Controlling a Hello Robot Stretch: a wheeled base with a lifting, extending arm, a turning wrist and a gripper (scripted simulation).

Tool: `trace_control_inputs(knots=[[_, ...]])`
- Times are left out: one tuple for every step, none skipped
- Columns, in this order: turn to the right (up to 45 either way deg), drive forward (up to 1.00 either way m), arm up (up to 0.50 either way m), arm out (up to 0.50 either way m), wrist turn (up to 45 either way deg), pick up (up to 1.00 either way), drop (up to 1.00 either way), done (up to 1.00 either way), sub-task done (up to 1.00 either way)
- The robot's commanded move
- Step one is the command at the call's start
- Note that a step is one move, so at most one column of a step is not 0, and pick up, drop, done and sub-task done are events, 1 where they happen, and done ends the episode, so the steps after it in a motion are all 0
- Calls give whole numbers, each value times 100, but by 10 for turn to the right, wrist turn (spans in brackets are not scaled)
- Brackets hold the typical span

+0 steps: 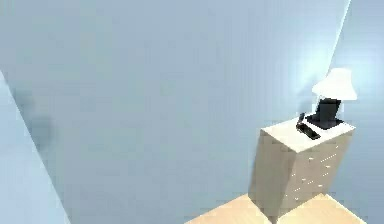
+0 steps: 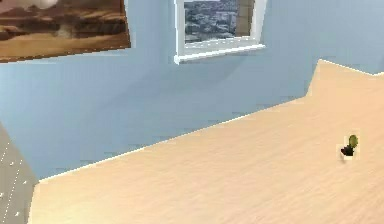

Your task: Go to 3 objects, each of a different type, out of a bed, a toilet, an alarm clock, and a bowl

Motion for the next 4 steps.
trace_control_inputs(knots=[[450, 0, 0, 0, 0, 0, 0, 0, 0], [180, 0, 0, 0, 0, 0, 0, 0, 0], [0, 15, 0, 0, 0, 0, 0, 0, 0], [450, 0, 0, 0, 0, 0, 0, 0, 0]])
